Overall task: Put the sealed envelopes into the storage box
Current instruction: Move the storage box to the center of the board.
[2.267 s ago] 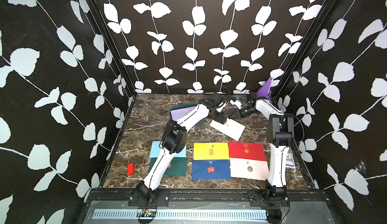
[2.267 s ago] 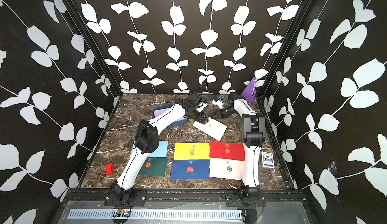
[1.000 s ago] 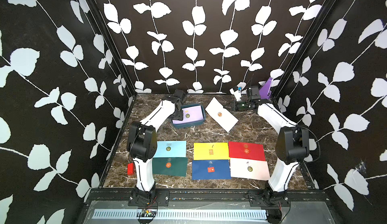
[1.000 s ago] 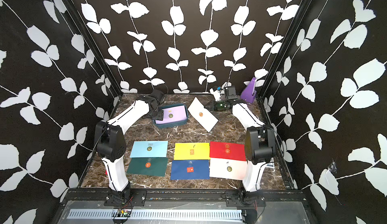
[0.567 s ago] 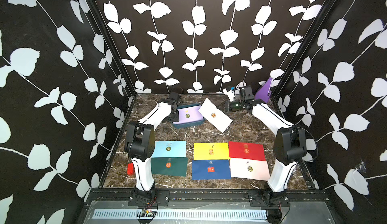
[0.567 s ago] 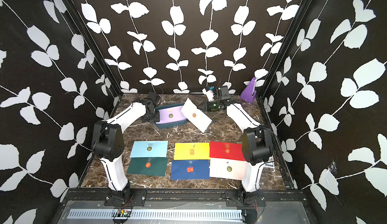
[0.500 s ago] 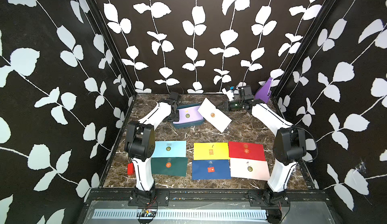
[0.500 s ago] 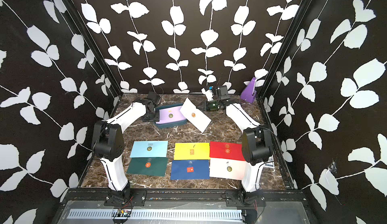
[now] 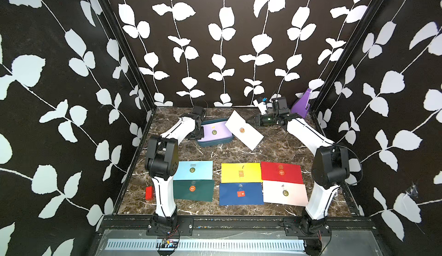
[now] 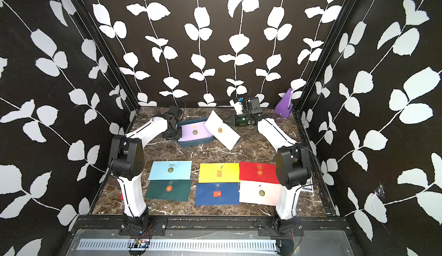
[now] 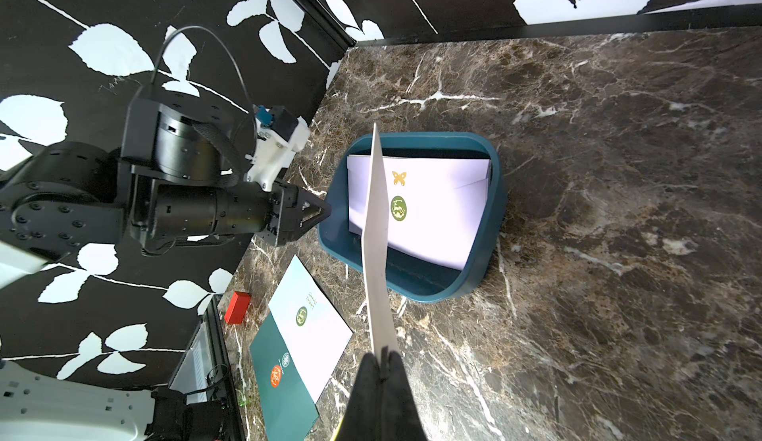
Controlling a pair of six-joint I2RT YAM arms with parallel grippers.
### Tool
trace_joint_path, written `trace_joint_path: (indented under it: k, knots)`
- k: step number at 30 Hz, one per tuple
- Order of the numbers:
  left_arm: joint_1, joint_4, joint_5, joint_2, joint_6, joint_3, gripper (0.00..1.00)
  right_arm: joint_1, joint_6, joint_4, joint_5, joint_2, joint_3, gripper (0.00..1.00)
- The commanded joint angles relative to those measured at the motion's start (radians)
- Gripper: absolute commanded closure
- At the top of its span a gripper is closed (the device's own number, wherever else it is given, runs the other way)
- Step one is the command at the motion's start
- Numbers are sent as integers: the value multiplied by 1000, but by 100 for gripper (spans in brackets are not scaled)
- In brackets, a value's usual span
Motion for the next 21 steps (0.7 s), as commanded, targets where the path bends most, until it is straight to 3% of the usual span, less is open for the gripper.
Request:
trace_joint_path:
  k: [1,7,12,21]
  knots:
    - [7,8,43,3,18,24,79,9,8,37,-22,-10,58,100]
    - [8,5,100,29,63,50,88,21,11,43,-40,7,84,100]
    - [7,9,145,38,88,68,89,42,1,24,-65,49,142,100]
    - [-28,11,246,64,186,113,94,86,-118,-138,-107,178,318,100]
